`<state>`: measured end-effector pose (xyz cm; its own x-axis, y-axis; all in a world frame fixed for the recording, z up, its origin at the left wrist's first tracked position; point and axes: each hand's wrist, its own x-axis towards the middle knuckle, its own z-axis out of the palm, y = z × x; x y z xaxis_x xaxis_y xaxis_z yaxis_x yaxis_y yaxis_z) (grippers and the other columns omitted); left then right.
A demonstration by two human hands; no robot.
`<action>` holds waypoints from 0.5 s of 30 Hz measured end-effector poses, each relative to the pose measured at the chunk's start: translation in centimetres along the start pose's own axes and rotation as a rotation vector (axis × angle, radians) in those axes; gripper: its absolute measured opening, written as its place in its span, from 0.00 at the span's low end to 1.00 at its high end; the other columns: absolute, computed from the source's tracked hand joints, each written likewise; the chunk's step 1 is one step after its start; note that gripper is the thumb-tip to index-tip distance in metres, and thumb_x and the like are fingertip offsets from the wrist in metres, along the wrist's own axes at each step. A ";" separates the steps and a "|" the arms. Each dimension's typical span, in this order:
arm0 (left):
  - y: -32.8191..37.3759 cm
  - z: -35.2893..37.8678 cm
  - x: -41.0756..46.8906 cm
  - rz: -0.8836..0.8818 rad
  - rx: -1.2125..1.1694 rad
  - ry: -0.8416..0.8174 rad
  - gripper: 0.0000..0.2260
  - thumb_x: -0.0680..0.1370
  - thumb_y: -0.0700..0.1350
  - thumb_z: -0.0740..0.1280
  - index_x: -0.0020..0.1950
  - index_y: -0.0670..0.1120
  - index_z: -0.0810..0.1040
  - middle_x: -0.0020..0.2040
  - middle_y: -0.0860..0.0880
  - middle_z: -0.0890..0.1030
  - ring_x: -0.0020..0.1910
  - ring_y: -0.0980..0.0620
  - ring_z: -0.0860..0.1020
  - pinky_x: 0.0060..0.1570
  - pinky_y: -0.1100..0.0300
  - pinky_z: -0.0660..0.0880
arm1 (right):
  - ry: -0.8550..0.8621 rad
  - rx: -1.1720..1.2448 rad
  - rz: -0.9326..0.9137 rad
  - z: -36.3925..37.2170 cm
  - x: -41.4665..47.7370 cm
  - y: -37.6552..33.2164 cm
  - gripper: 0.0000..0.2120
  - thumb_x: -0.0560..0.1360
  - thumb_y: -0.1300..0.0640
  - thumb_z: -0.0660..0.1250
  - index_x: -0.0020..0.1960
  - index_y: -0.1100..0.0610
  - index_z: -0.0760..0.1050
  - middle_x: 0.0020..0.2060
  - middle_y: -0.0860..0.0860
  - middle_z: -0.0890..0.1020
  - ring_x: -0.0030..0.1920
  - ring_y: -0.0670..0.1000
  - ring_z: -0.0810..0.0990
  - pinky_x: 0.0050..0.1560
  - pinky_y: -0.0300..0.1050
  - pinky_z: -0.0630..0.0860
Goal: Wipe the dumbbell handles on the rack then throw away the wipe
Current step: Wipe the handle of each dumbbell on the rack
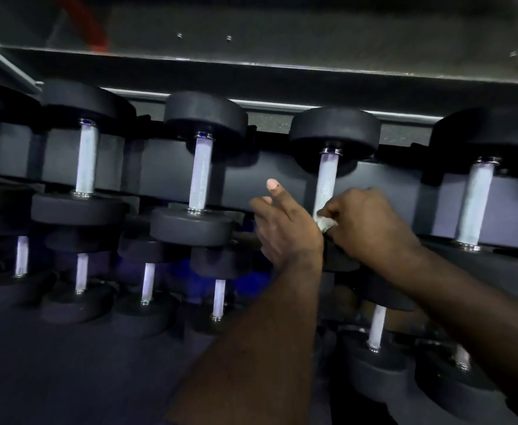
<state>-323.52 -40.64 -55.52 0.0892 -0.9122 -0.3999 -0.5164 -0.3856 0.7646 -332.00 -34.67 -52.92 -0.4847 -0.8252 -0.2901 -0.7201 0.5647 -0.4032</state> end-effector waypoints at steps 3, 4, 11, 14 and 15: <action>0.2 -0.2 -0.2 -0.009 -0.047 -0.007 0.35 0.76 0.74 0.38 0.63 0.50 0.68 0.62 0.44 0.79 0.59 0.38 0.78 0.55 0.44 0.74 | 0.059 -0.065 -0.222 -0.6 1.6 -0.3 0.10 0.72 0.55 0.70 0.52 0.49 0.82 0.43 0.53 0.85 0.45 0.57 0.83 0.45 0.51 0.81; 0.2 -0.3 -0.2 -0.003 -0.042 -0.027 0.37 0.75 0.74 0.38 0.63 0.50 0.69 0.63 0.44 0.78 0.59 0.39 0.78 0.54 0.46 0.74 | 0.052 -0.178 -0.331 -0.6 2.2 -0.4 0.08 0.72 0.54 0.68 0.51 0.50 0.82 0.43 0.52 0.84 0.45 0.56 0.82 0.44 0.52 0.79; 0.2 -0.4 -0.1 -0.011 -0.035 -0.086 0.42 0.72 0.75 0.37 0.70 0.48 0.66 0.68 0.44 0.74 0.61 0.42 0.76 0.49 0.53 0.66 | -0.361 -0.573 -0.503 -1.6 5.0 -1.6 0.08 0.79 0.51 0.61 0.52 0.53 0.76 0.48 0.54 0.81 0.52 0.58 0.81 0.52 0.50 0.77; 0.4 -0.5 -0.4 -0.014 -0.060 -0.092 0.42 0.72 0.76 0.38 0.71 0.49 0.65 0.68 0.45 0.74 0.61 0.43 0.76 0.51 0.52 0.69 | -0.371 -0.776 -0.600 -1.7 5.3 -2.0 0.12 0.81 0.51 0.59 0.60 0.51 0.76 0.55 0.50 0.82 0.62 0.54 0.79 0.76 0.55 0.62; 0.4 -0.5 -0.3 -0.024 -0.056 -0.095 0.42 0.72 0.76 0.38 0.71 0.49 0.64 0.68 0.45 0.74 0.62 0.43 0.76 0.52 0.51 0.69 | -0.388 -0.830 -0.625 -1.2 5.1 -1.9 0.13 0.82 0.52 0.58 0.63 0.52 0.76 0.57 0.50 0.81 0.64 0.54 0.78 0.79 0.55 0.55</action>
<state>-323.28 -40.54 -54.85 0.0185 -0.8865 -0.4625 -0.4668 -0.4167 0.7801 -333.73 -39.95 -52.56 0.1641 -0.8196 -0.5490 -0.9628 -0.2541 0.0915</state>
